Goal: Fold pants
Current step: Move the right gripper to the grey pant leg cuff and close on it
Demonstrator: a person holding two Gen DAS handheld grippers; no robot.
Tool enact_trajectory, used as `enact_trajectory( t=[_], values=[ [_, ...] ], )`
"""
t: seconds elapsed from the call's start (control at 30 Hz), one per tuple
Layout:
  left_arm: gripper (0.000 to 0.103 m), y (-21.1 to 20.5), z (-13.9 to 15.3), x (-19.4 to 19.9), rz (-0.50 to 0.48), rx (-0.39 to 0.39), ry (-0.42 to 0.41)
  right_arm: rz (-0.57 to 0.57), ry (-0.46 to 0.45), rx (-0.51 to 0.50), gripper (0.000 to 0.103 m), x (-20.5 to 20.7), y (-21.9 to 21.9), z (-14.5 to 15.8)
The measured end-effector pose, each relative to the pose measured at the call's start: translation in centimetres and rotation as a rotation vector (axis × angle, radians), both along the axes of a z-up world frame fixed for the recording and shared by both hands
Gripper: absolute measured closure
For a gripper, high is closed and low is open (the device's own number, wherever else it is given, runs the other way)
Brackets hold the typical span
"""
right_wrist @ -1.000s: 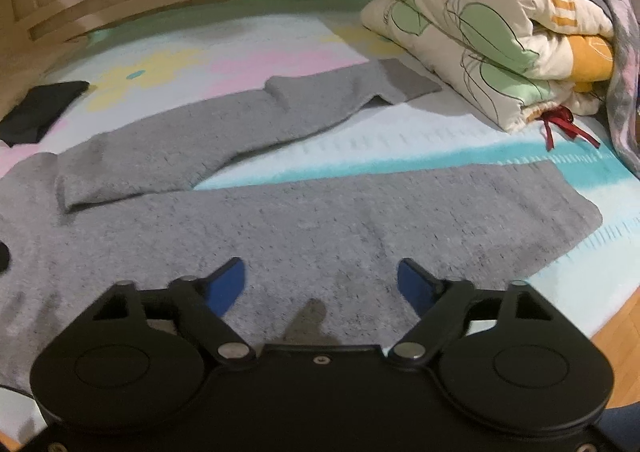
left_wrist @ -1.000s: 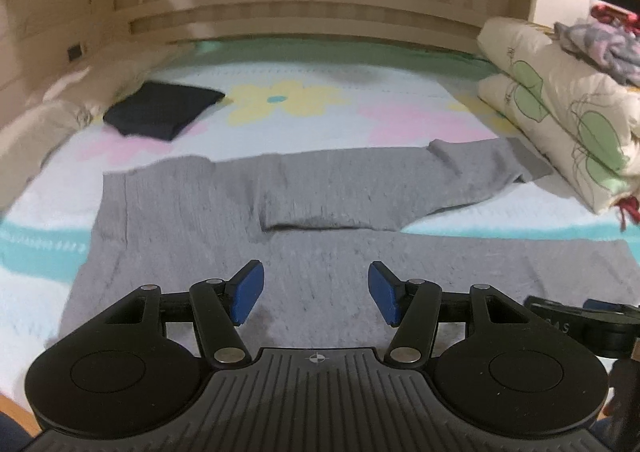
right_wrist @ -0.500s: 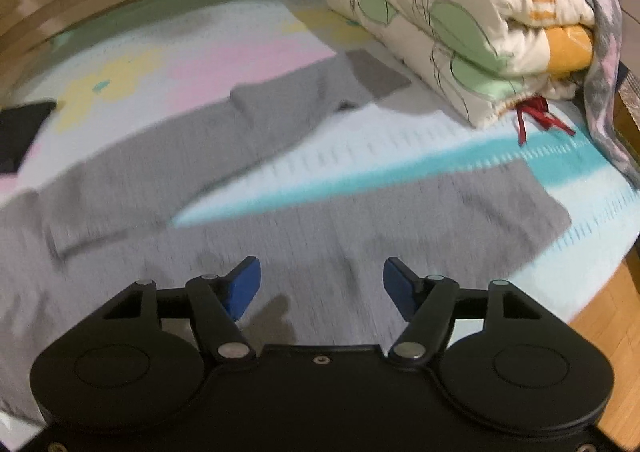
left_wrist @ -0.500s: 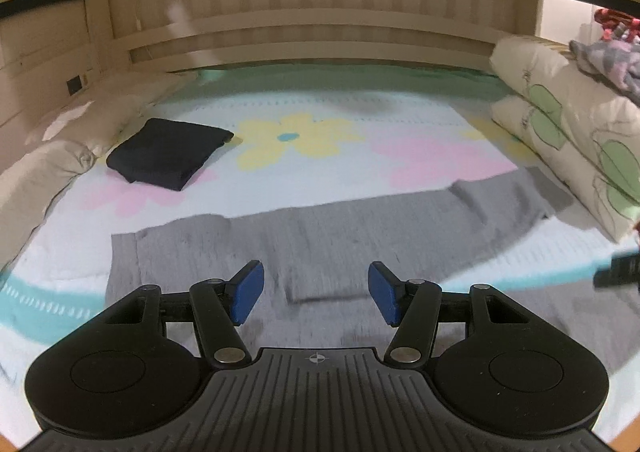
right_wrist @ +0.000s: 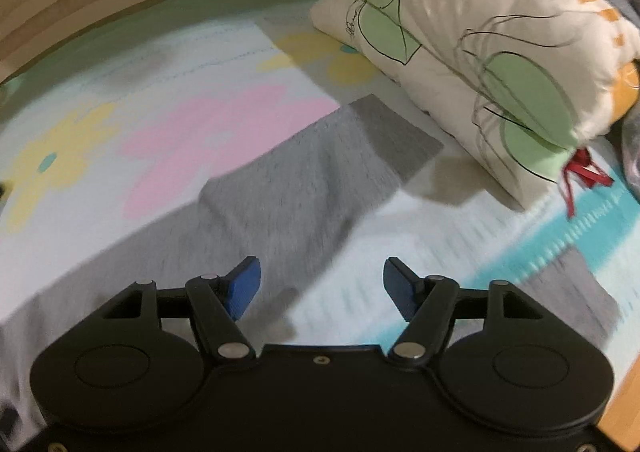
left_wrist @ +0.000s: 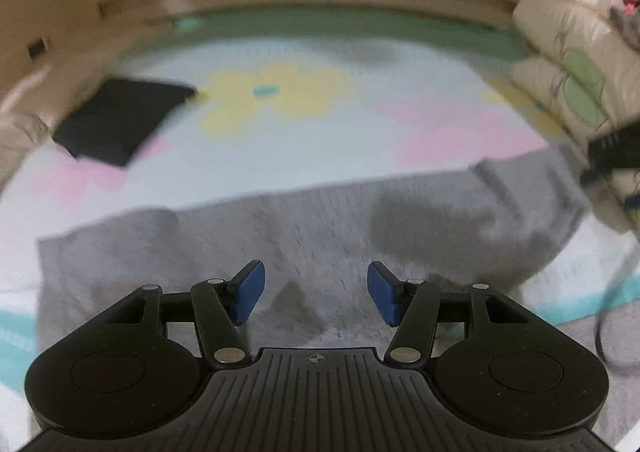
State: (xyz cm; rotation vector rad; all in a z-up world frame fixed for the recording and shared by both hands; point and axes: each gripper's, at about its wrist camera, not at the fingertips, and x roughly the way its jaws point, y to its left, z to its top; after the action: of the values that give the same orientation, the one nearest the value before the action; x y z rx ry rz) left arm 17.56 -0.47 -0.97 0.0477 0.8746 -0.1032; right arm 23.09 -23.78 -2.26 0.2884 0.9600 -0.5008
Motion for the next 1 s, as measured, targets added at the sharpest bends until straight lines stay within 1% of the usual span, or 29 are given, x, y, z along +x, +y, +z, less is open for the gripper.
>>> enact_trajectory(
  t=[0.07, 0.23, 0.3, 0.43, 0.53, 0.6, 0.67, 0.7, 0.73, 0.77, 0.8, 0.83, 0.9, 1.0],
  values=[
    [0.049, -0.4, -1.3, 1.0, -0.007, -0.005, 0.047, -0.034, 0.0, 0.009, 0.032, 2.7, -1.0, -1.2],
    [0.049, -0.6, -3.0, 1.9, -0.001, -0.007, 0.116, -0.119, -0.004, 0.019, 0.032, 8.8, -3.2, -4.0],
    [0.049, -0.5, -3.1, 2.0, -0.002, -0.008, 0.117, -0.152, -0.01, 0.024, 0.032, 10.8, -3.9, -4.7],
    [0.049, -0.4, -2.9, 2.1, 0.005, 0.023, 0.096, -0.226, -0.01, 0.043, 0.032, 14.5, -5.0, -6.4],
    [0.049, -0.3, -2.7, 2.4, 0.015, 0.033, 0.087, -0.271, 0.01, 0.05, 0.032, 16.4, -5.5, -7.9],
    [0.049, -0.1, -2.6, 2.8, 0.026, 0.028, 0.084, -0.29, 0.045, 0.039, 0.033, 17.4, -5.6, -8.9],
    [0.049, -0.1, -2.5, 2.9, 0.03, 0.025, 0.081, -0.304, 0.096, 0.033, 0.038, 18.0, -5.9, -9.8],
    [0.049, -0.1, -2.5, 2.9, 0.032, 0.026, 0.08, -0.308, 0.128, 0.039, 0.051, 18.1, -6.0, -10.3],
    [0.049, 0.0, -2.5, 3.0, 0.033, 0.027, 0.081, -0.312, 0.154, 0.053, 0.059, 17.9, -6.3, -10.7],
    [0.049, 0.1, -2.5, 3.0, 0.035, 0.025, 0.081, -0.319, 0.124, 0.06, 0.067, 17.2, -6.5, -10.6],
    [0.049, 0.2, -2.5, 3.0, 0.038, 0.021, 0.081, -0.329, 0.122, 0.064, 0.1, 16.7, -6.7, -10.4],
    [0.049, 0.3, -2.4, 3.0, 0.04, 0.016, 0.08, -0.321, 0.139, 0.071, 0.102, 16.1, -7.1, -10.3],
    [0.049, 0.4, -2.2, 2.9, 0.043, 0.007, 0.074, -0.288, 0.133, 0.103, 0.103, 14.6, -7.7, -9.8],
    [0.049, 0.4, -1.9, 2.5, 0.048, 0.0, 0.056, -0.283, 0.141, 0.102, 0.103, 11.5, -9.0, -9.0]
  ],
)
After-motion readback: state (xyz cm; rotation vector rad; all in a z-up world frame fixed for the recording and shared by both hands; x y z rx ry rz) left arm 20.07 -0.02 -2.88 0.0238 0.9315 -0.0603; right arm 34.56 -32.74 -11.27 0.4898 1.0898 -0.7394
